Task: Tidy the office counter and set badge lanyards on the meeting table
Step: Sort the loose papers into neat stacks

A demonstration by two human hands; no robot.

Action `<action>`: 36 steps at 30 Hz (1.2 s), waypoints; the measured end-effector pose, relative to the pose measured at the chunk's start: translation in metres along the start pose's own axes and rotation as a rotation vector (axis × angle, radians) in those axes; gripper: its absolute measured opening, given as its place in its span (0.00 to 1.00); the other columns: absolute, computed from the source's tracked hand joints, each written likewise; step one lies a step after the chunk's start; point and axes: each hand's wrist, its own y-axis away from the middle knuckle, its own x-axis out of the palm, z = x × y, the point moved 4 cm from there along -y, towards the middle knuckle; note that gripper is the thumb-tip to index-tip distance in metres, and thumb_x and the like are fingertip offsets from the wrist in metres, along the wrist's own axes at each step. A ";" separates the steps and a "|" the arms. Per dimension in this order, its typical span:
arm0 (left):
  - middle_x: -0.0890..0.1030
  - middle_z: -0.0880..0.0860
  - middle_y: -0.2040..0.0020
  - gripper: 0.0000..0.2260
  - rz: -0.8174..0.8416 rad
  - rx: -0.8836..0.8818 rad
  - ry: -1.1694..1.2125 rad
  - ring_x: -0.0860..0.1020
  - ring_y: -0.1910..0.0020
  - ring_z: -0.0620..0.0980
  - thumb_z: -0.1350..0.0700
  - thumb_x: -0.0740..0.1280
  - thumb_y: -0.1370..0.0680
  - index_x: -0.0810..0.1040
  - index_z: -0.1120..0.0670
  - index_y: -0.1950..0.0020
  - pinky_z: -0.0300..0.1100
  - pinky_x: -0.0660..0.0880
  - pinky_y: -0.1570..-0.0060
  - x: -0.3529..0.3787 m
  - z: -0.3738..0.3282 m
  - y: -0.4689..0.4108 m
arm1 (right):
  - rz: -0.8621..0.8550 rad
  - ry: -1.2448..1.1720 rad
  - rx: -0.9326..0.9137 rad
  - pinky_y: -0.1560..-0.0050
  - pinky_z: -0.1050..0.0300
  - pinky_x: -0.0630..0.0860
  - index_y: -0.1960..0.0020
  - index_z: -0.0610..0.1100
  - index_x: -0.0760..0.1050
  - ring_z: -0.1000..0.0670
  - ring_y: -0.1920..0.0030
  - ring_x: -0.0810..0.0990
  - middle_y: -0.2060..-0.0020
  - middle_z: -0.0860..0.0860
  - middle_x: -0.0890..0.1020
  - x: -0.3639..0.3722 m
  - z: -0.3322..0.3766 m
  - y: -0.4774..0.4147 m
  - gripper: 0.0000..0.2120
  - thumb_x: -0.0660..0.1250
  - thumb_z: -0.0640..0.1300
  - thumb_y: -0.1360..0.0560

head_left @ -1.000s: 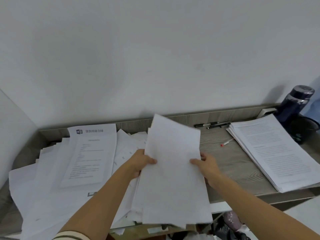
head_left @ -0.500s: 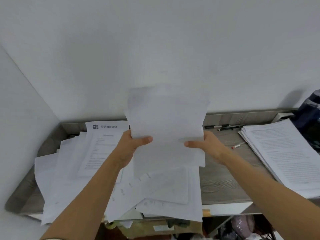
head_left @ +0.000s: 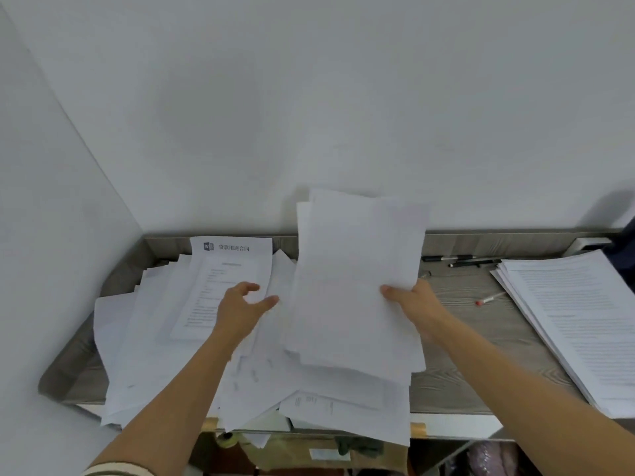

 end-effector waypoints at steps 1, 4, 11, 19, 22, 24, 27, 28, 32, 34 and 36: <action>0.71 0.56 0.32 0.31 -0.057 -0.041 -0.213 0.70 0.34 0.57 0.40 0.74 0.31 0.72 0.52 0.33 0.52 0.69 0.38 -0.009 0.020 -0.005 | 0.001 0.028 0.047 0.61 0.58 0.79 0.46 0.40 0.78 0.50 0.57 0.83 0.51 0.45 0.84 0.001 -0.006 -0.001 0.07 0.69 0.35 0.23; 0.56 0.58 0.23 0.45 0.034 -0.244 -0.558 0.55 0.25 0.62 0.31 0.68 0.32 0.55 0.49 0.23 0.61 0.57 0.30 -0.021 0.076 -0.005 | 0.050 0.094 0.223 0.60 0.55 0.78 0.45 0.38 0.76 0.47 0.56 0.82 0.55 0.46 0.83 0.010 -0.035 0.001 0.08 0.68 0.34 0.24; 0.55 0.57 0.23 0.34 0.283 -0.018 -0.879 0.57 0.27 0.62 0.31 0.55 0.24 0.54 0.44 0.22 0.57 0.59 0.32 0.021 0.074 0.021 | -0.002 0.060 0.358 0.42 0.44 0.77 0.39 0.37 0.72 0.41 0.47 0.80 0.47 0.42 0.81 0.031 -0.072 -0.011 0.21 0.74 0.39 0.29; 0.68 0.60 0.31 0.25 -0.078 -0.236 -0.287 0.68 0.33 0.60 0.44 0.63 0.21 0.67 0.56 0.28 0.53 0.68 0.35 -0.046 0.090 -0.016 | 0.051 -0.079 0.425 0.54 0.47 0.80 0.43 0.36 0.78 0.40 0.54 0.83 0.54 0.40 0.84 0.063 -0.063 -0.018 0.11 0.70 0.37 0.25; 0.69 0.60 0.30 0.29 -0.110 -0.347 -0.174 0.69 0.33 0.61 0.45 0.67 0.23 0.65 0.58 0.27 0.53 0.69 0.35 -0.057 0.103 -0.031 | 0.111 -0.122 0.442 0.49 0.44 0.80 0.42 0.37 0.78 0.39 0.50 0.83 0.50 0.40 0.84 0.084 -0.057 -0.022 0.12 0.70 0.37 0.25; 0.72 0.59 0.34 0.30 -0.092 -0.366 -0.039 0.74 0.43 0.59 0.48 0.70 0.24 0.64 0.58 0.27 0.50 0.75 0.43 -0.053 0.094 -0.037 | 0.159 -0.164 0.443 0.53 0.46 0.81 0.43 0.38 0.77 0.40 0.50 0.83 0.50 0.41 0.84 0.100 -0.051 -0.024 0.10 0.69 0.38 0.24; 0.77 0.60 0.54 0.21 0.035 -0.423 0.191 0.75 0.64 0.54 0.55 0.72 0.25 0.71 0.60 0.35 0.42 0.74 0.63 -0.036 0.078 -0.039 | 0.215 -0.210 0.441 0.47 0.45 0.80 0.43 0.39 0.78 0.41 0.49 0.83 0.49 0.42 0.85 0.119 -0.043 -0.031 0.09 0.68 0.39 0.23; 0.76 0.60 0.60 0.14 0.083 -0.417 0.196 0.74 0.68 0.53 0.56 0.72 0.25 0.74 0.60 0.44 0.41 0.71 0.65 -0.031 0.076 -0.038 | 0.225 -0.187 0.438 0.45 0.44 0.79 0.43 0.40 0.78 0.42 0.49 0.83 0.49 0.43 0.85 0.123 -0.042 -0.034 0.10 0.70 0.40 0.24; 0.70 0.53 0.63 0.11 0.217 -0.362 0.080 0.72 0.66 0.50 0.59 0.72 0.26 0.69 0.55 0.60 0.39 0.67 0.64 -0.014 0.074 -0.033 | 0.232 -0.008 0.465 0.42 0.44 0.79 0.43 0.42 0.79 0.42 0.48 0.83 0.49 0.44 0.85 0.124 -0.049 -0.044 0.18 0.76 0.47 0.29; 0.65 0.51 0.68 0.19 0.264 -0.306 0.013 0.65 0.71 0.48 0.59 0.71 0.26 0.63 0.52 0.68 0.39 0.60 0.68 -0.007 0.072 -0.028 | 0.273 0.033 0.488 0.47 0.45 0.80 0.43 0.41 0.79 0.41 0.49 0.84 0.51 0.43 0.86 0.125 -0.051 -0.044 0.18 0.77 0.45 0.30; 0.63 0.50 0.70 0.21 0.244 -0.286 0.001 0.63 0.72 0.48 0.59 0.70 0.25 0.61 0.52 0.70 0.39 0.59 0.68 -0.003 0.076 -0.025 | 0.319 0.092 0.477 0.50 0.46 0.81 0.42 0.39 0.78 0.41 0.51 0.85 0.52 0.43 0.86 0.125 -0.052 -0.042 0.17 0.76 0.41 0.29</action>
